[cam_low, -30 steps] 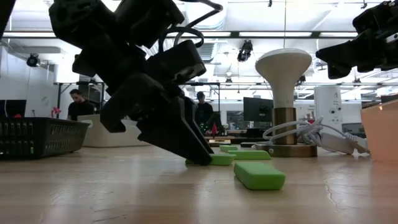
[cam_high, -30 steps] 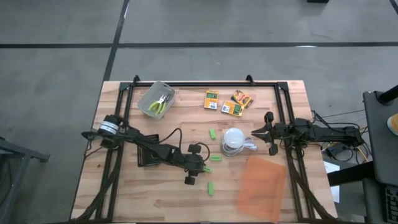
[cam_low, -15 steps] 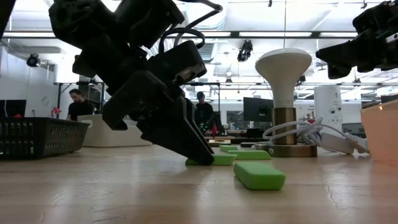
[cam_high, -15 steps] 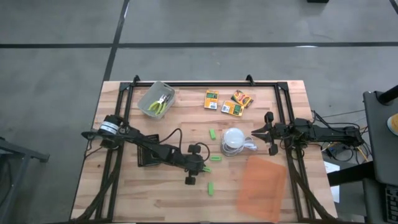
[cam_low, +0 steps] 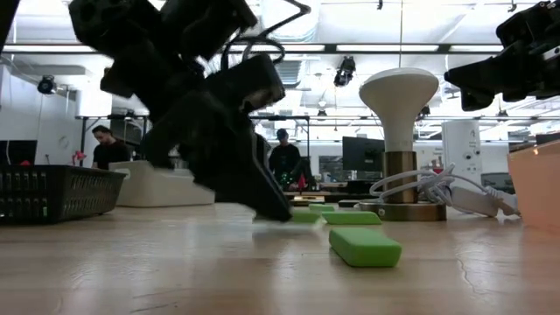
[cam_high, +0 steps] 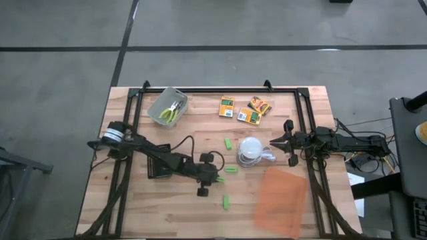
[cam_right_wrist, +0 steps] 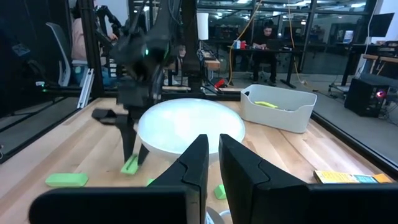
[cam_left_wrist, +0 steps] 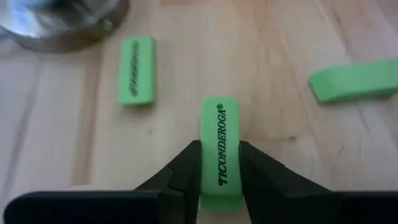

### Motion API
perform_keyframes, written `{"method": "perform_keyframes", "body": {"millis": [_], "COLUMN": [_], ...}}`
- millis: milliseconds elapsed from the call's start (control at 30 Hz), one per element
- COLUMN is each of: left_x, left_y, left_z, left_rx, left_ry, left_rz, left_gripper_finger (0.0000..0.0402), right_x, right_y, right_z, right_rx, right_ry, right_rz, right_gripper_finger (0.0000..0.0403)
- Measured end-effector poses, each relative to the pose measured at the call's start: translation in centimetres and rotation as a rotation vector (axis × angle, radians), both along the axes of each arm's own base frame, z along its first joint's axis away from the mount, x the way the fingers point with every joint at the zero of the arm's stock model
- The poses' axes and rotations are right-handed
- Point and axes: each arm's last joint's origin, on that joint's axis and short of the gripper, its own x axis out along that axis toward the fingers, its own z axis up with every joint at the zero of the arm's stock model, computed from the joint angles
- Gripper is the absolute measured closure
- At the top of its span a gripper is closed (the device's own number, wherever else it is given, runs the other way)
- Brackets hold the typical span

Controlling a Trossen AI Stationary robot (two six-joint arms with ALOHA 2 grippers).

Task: Pick & Place School Supplies
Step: Put the green eraser into the black bin

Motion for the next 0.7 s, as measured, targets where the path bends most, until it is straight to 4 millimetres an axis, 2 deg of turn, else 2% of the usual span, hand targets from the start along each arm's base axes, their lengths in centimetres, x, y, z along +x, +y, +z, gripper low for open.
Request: {"method": "perform_keyframes", "body": {"millis": [200,300,467,567,700], "left_x": [-0.9,-2.0,-5.0,-7.4,-10.7], "left_y": [0.6,1.1,2.4,3.2,4.1], "left_z": [5.1,7.9,11.5,12.9,13.8], "left_rx": [0.020,-0.009,-0.220,-0.349,-0.448], "left_ry": [0.005,0.029,0.086,0.112,0.192], "left_rz": [0.055,0.169,0.581,0.817,1.036], "left_gripper_finger": [0.0303,0.0303,0.0303,0.0303,0.0303], "right_x": [0.0,0.0,0.0,0.0,0.0], "right_y": [0.0,0.0,0.0,0.0,0.0], "right_z": [0.0,0.0,0.0,0.0,0.0], "right_rx": [0.000,0.000,0.000,0.000,0.000], "right_ry": [-0.002,-0.002,0.000,-0.001,-0.002], "right_rz": [0.000,-0.001,0.000,0.000,0.000], "right_gripper_finger": [0.0367,0.0367,0.0367,0.0367,0.0367]}}
